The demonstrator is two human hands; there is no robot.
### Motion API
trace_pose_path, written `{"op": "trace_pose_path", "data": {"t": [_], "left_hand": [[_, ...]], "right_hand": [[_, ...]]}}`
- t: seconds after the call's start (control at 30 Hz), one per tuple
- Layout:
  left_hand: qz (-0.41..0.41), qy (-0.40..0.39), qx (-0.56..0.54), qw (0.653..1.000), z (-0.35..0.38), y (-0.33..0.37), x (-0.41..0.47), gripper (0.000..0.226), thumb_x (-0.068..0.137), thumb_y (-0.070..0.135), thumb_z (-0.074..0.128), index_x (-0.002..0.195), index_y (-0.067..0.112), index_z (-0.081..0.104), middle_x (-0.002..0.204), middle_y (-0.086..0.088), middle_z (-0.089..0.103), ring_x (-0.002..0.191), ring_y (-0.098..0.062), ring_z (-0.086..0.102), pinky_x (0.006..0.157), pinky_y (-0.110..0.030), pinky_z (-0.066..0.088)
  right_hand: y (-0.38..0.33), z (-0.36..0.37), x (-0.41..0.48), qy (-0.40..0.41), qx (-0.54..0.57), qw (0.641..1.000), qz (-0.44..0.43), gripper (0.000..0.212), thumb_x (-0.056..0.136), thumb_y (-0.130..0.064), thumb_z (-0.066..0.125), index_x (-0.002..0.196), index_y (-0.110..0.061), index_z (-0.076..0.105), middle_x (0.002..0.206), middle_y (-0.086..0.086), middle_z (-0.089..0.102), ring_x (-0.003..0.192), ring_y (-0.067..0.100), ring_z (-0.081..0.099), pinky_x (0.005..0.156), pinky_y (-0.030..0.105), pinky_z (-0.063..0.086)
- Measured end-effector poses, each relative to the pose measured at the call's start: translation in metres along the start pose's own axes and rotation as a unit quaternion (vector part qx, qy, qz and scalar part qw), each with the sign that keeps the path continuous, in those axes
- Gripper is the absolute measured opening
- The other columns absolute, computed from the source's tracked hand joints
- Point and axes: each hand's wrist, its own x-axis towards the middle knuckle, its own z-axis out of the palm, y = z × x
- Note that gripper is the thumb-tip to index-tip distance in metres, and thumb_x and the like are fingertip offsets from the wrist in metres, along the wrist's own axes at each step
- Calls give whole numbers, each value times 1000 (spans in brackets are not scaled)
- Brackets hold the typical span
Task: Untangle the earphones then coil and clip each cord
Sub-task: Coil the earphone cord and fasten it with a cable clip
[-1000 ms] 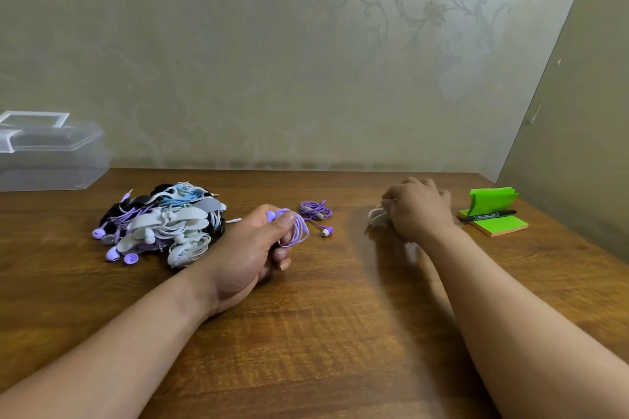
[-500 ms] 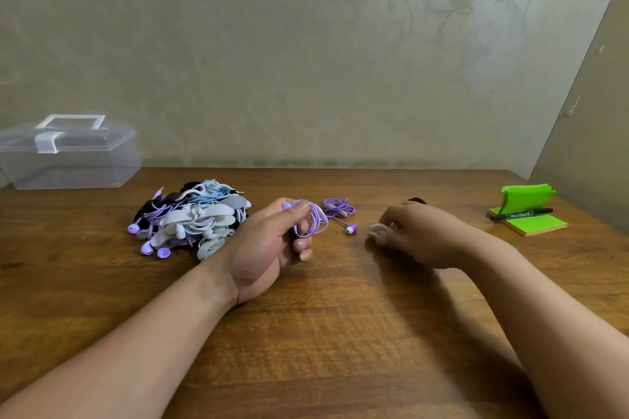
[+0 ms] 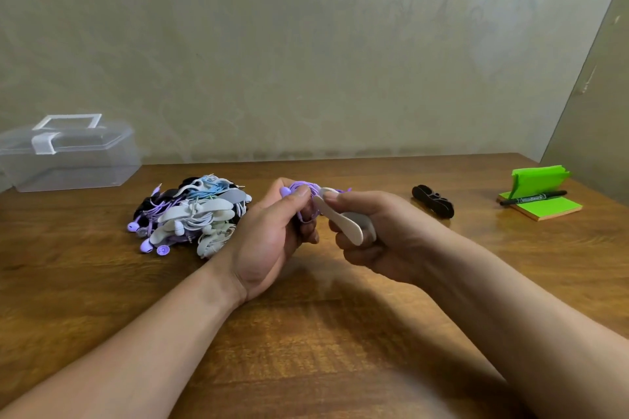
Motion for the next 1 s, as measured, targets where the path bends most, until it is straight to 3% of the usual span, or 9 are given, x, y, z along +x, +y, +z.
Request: {"op": "trace_pose_path", "data": {"t": [0.33, 0.5, 0.6, 0.7, 0.8, 1.0], "left_hand": [[7, 13, 20, 1000, 3, -2, -1, 16, 109, 20, 47, 110, 7, 55, 84, -5, 60, 74, -19, 45, 69, -33, 49], [24, 4, 60, 998, 7, -7, -2, 17, 110, 24, 45, 109, 10, 54, 84, 3, 67, 79, -20, 53, 72, -35, 50], [27, -8, 75, 997, 7, -8, -1, 22, 101, 36, 51, 106, 15, 56, 85, 0, 62, 82, -24, 55, 75, -36, 51], [41, -14, 65, 997, 11, -6, -4, 18, 99, 36, 52, 102, 20, 58, 81, 1, 57, 77, -18, 53, 74, -33, 52], [55, -11, 63, 996, 13, -4, -5, 22, 99, 34, 51, 106, 14, 55, 80, 0, 54, 73, -16, 52, 75, -35, 53], [123, -18, 252, 960, 10, -1, -12, 12, 110, 33, 43, 106, 23, 49, 87, 4, 56, 84, -17, 59, 81, -37, 58]], "right_hand": [[-2, 8, -4, 30, -41, 999, -11, 20, 105, -16, 57, 89, -6, 63, 66, 7, 45, 49, 12, 30, 45, 24, 18], [2, 11, -1, 95, -144, 982, -74, 23, 104, -25, 63, 91, -8, 55, 53, 0, 48, 42, 12, 36, 45, 27, 26], [2, 12, -1, 142, -212, 960, -114, 33, 103, -38, 62, 101, -6, 57, 62, -1, 54, 45, 7, 45, 49, 29, 36], [0, 13, -4, 172, -248, 943, -140, 44, 104, -52, 55, 107, -9, 63, 79, 5, 62, 61, 10, 53, 57, 31, 43], [-3, 12, -5, 179, -270, 934, -152, 47, 105, -55, 50, 106, -10, 66, 82, 7, 62, 65, 14, 53, 59, 32, 43], [-11, 7, -11, 162, -405, 884, -165, 44, 107, -55, 44, 100, -18, 66, 81, 3, 65, 66, 14, 54, 61, 35, 40]]}}
